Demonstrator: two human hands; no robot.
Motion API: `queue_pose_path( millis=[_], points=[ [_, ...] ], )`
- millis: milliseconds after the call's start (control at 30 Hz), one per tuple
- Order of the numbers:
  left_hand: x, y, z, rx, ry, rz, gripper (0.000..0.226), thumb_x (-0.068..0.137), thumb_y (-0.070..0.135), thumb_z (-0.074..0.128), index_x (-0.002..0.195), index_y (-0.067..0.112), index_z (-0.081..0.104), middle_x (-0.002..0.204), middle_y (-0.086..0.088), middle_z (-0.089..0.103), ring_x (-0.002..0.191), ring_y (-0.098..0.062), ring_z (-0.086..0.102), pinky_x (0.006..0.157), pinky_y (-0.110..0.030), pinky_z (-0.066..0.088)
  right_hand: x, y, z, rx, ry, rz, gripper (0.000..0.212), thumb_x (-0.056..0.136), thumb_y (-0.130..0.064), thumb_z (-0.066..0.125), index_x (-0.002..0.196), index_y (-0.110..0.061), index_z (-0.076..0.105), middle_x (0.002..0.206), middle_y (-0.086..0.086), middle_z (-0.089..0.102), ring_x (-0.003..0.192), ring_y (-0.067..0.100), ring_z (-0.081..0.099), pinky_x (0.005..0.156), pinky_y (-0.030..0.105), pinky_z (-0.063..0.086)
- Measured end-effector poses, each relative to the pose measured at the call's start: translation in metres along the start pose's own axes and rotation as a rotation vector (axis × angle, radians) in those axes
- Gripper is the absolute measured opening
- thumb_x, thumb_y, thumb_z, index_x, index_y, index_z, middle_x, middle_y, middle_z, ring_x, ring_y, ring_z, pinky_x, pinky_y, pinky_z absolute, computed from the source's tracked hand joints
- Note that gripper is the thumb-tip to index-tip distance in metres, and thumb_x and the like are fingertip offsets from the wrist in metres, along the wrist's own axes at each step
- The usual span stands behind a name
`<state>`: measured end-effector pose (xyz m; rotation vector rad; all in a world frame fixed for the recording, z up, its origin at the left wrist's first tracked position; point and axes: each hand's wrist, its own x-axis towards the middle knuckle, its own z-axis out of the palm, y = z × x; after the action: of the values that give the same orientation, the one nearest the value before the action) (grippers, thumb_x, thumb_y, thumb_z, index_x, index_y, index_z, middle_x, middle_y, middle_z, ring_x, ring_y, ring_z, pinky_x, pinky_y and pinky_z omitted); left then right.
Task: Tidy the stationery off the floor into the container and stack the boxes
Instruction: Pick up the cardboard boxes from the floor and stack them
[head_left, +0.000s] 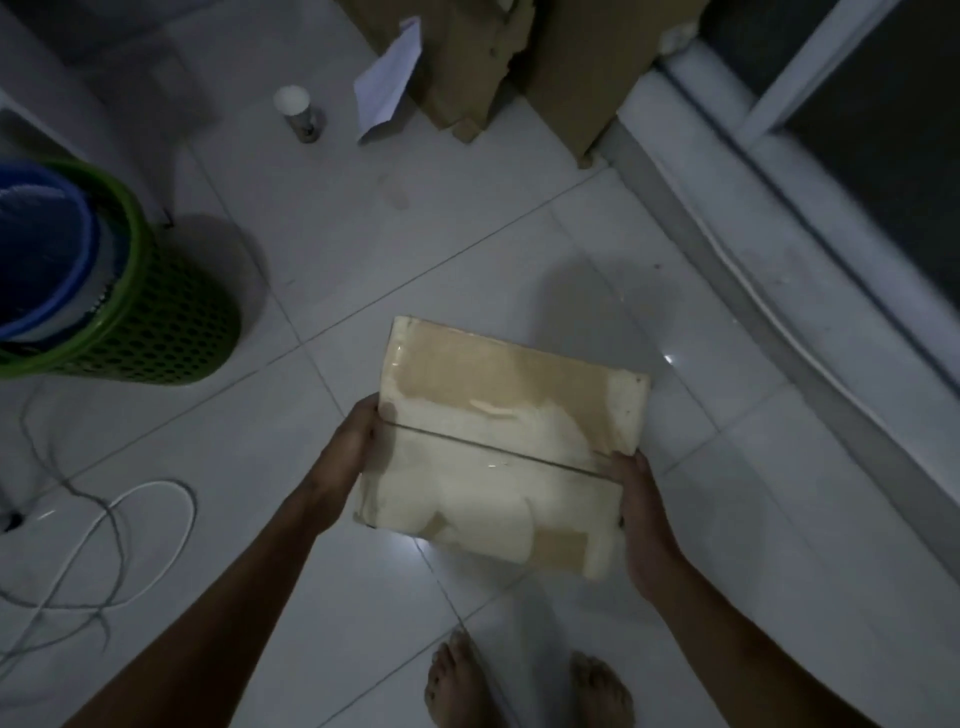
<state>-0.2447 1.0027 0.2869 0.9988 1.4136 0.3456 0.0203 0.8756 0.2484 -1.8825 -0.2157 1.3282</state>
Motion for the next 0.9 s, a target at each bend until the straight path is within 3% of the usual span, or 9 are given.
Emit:
queue_pose_path(
  millis=[100, 200, 300, 400, 533, 600, 700, 800, 900],
  points=[
    [-0.034, 0.071, 0.039, 0.047, -0.047, 0.057, 0.033, 0.092, 0.048, 0.029, 0.096, 0.057, 0.061, 0.101, 0.030, 0.063, 0.093, 0.012, 0.058, 0.082, -0.027, 0.046, -0.033, -0.057, -0.062, -0.009, 0.102, -0.076, 0.048, 0.082, -0.051, 0.049, 0.130, -0.042, 0.048, 0.128, -0.010, 0.057, 0.116, 0.018, 0.053, 0.097, 0.047, 0.045],
    [-0.063, 0.114, 0.065, 0.107, -0.137, 0.191, 0.033, 0.096, 0.040, 0.031, 0.117, 0.051, 0.054, 0.118, 0.027, 0.058, 0.109, 0.004, 0.055, 0.093, -0.031, 0.045, -0.067, -0.090, -0.111, -0.017, 0.193, -0.192, 0.036, 0.087, -0.043, 0.051, 0.123, -0.045, 0.049, 0.118, -0.021, 0.057, 0.108, 0.008, 0.054, 0.078, 0.032, 0.045],
    [-0.100, 0.164, 0.107, 0.167, -0.271, 0.281, 0.042, 0.093, 0.026, 0.037, 0.131, 0.041, 0.049, 0.129, 0.015, 0.058, 0.119, -0.009, 0.054, 0.101, -0.037, 0.043, -0.121, -0.118, -0.176, 0.030, 0.283, -0.253, 0.032, 0.089, -0.042, 0.052, 0.120, -0.049, 0.051, 0.117, -0.026, 0.057, 0.108, 0.000, 0.053, 0.077, 0.028, 0.044],
    [-0.135, 0.210, 0.157, 0.221, -0.374, 0.347, 0.045, 0.096, 0.014, 0.040, 0.132, 0.041, 0.048, 0.125, 0.009, 0.062, 0.113, -0.011, 0.058, 0.099, -0.039, 0.047, -0.172, -0.130, -0.235, 0.076, 0.395, -0.303, 0.036, 0.095, -0.037, 0.050, 0.130, -0.047, 0.048, 0.130, -0.022, 0.055, 0.115, 0.002, 0.052, 0.091, 0.033, 0.042],
    [-0.179, 0.261, 0.226, 0.312, -0.479, 0.433, 0.045, 0.097, 0.018, 0.045, 0.132, 0.046, 0.046, 0.128, 0.015, 0.058, 0.114, -0.004, 0.055, 0.088, -0.028, 0.049, -0.242, -0.140, -0.307, 0.158, 0.523, -0.378, 0.040, 0.096, -0.030, 0.050, 0.131, -0.049, 0.048, 0.124, -0.038, 0.053, 0.109, -0.022, 0.048, 0.087, 0.017, 0.036],
    [-0.206, 0.283, 0.261, 0.358, -0.545, 0.466, 0.044, 0.097, 0.020, 0.046, 0.131, 0.048, 0.046, 0.129, 0.019, 0.056, 0.115, -0.001, 0.053, 0.084, -0.024, 0.047, -0.278, -0.138, -0.343, 0.203, 0.599, -0.388, 0.042, 0.096, -0.029, 0.050, 0.133, -0.048, 0.046, 0.125, -0.041, 0.051, 0.109, -0.024, 0.046, 0.088, 0.015, 0.035],
    [-0.251, 0.314, 0.312, 0.394, -0.680, 0.507, 0.043, 0.097, 0.021, 0.047, 0.131, 0.047, 0.046, 0.130, 0.019, 0.056, 0.116, -0.003, 0.055, 0.089, -0.029, 0.048, -0.330, -0.130, -0.384, 0.270, 0.703, -0.368, 0.040, 0.096, -0.037, 0.050, 0.133, -0.051, 0.044, 0.131, -0.038, 0.048, 0.114, -0.021, 0.045, 0.092, 0.019, 0.037],
    [-0.302, 0.339, 0.375, 0.440, -0.824, 0.525, 0.044, 0.097, 0.021, 0.045, 0.129, 0.051, 0.046, 0.126, 0.023, 0.058, 0.110, 0.001, 0.058, 0.087, -0.029, 0.049, -0.381, -0.122, -0.429, 0.322, 0.806, -0.333, 0.040, 0.096, -0.046, 0.046, 0.135, -0.050, 0.042, 0.140, -0.026, 0.046, 0.126, -0.002, 0.044, 0.098, 0.032, 0.041],
    [-0.349, 0.356, 0.431, 0.482, -0.897, 0.547, 0.044, 0.094, 0.024, 0.045, 0.127, 0.053, 0.046, 0.125, 0.023, 0.058, 0.109, 0.002, 0.057, 0.088, -0.027, 0.048, -0.429, -0.115, -0.467, 0.383, 0.896, -0.363, 0.038, 0.096, -0.044, 0.046, 0.134, -0.048, 0.044, 0.136, -0.025, 0.050, 0.119, -0.006, 0.049, 0.086, 0.024, 0.045]
  ],
)
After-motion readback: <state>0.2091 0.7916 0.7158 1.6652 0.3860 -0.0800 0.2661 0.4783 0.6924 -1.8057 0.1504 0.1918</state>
